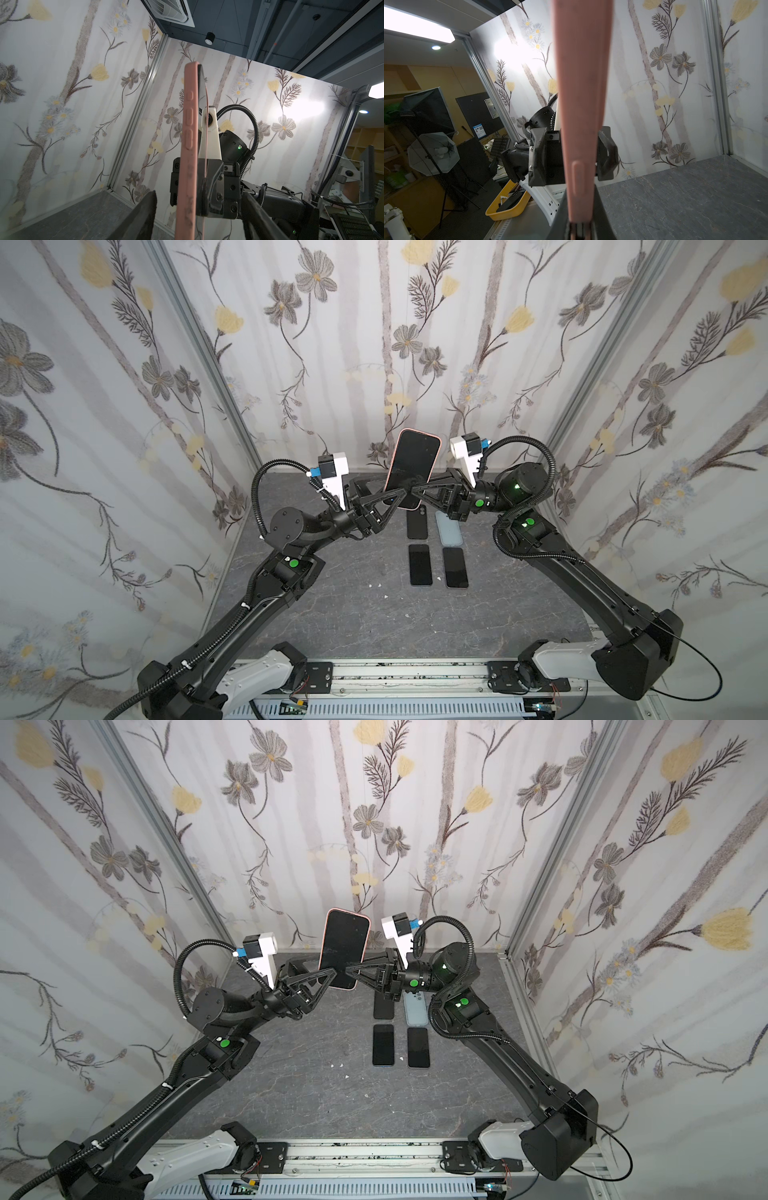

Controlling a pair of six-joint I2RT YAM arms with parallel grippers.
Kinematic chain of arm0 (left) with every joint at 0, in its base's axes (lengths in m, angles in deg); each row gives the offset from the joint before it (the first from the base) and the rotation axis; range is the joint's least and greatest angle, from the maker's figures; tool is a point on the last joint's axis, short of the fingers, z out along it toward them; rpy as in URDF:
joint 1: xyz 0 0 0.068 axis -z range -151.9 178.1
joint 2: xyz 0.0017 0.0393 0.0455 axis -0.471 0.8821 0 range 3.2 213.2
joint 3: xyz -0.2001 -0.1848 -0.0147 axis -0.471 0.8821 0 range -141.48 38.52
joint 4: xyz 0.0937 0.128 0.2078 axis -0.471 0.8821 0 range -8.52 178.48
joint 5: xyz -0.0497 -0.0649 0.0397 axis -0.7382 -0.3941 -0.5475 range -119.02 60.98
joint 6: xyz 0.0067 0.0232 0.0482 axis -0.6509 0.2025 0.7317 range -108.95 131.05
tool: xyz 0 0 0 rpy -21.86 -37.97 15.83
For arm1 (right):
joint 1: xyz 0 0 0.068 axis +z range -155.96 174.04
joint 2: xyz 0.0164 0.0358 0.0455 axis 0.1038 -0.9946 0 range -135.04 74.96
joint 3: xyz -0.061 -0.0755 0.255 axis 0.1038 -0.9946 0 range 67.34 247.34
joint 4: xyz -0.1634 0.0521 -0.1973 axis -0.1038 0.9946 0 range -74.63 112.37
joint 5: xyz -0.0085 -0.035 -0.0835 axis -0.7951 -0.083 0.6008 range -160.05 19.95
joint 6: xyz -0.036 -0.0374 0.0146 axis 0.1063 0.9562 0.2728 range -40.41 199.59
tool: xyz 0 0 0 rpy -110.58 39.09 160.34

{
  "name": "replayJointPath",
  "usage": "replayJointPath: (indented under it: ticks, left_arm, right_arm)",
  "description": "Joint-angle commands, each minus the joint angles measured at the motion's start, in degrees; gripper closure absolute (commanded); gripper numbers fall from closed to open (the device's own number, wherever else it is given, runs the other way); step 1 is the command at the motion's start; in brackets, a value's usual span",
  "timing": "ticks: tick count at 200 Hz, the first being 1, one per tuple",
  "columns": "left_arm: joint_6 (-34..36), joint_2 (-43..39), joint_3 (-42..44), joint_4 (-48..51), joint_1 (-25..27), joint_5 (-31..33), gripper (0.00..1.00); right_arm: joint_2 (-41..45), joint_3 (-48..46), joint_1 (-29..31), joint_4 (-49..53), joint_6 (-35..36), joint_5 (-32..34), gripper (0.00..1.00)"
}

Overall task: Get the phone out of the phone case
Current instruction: 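Hold the pink case with the right gripper while left gripper holds the phone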

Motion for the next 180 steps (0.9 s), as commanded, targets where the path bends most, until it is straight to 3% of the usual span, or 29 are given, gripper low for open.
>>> replayJointPath:
  ticks: [1, 24, 59, 96, 128, 180]
  left_arm:
    - [0.1, 0.1, -0.4, -2.3, -0.7, 2.6, 0.34]
    - [-1.3, 1.0, -1.0, -2.0, -2.1, 3.0, 0.36]
    - [-3.1, 2.0, -1.1, -1.7, -3.9, 2.4, 0.48]
    - [-4.1, 3.4, -1.9, -1.7, -3.8, 0.0, 0.51]
    - [-4.3, 3.7, -1.9, -1.7, -4.0, -0.8, 0.61]
    - [-4.4, 3.6, -1.8, -1.7, -4.0, -1.4, 0.90]
  right_arm:
    - [-0.2, 0.7, 0.1, -0.6, -1.0, 0.7, 1.00]
    - [-0.2, 0.4, 0.0, 0.6, -2.5, 0.7, 1.00]
    - [-0.1, -0.7, 0.1, 2.4, -2.7, -0.3, 1.00]
    - [-1.2, -0.4, 0.2, 3.9, -2.6, -1.0, 1.00]
    - [-2.1, 0.2, 0.4, 4.1, -2.9, -1.0, 1.00]
    - [-2.4, -0.4, 0.6, 4.0, -1.8, -1.2, 1.00]
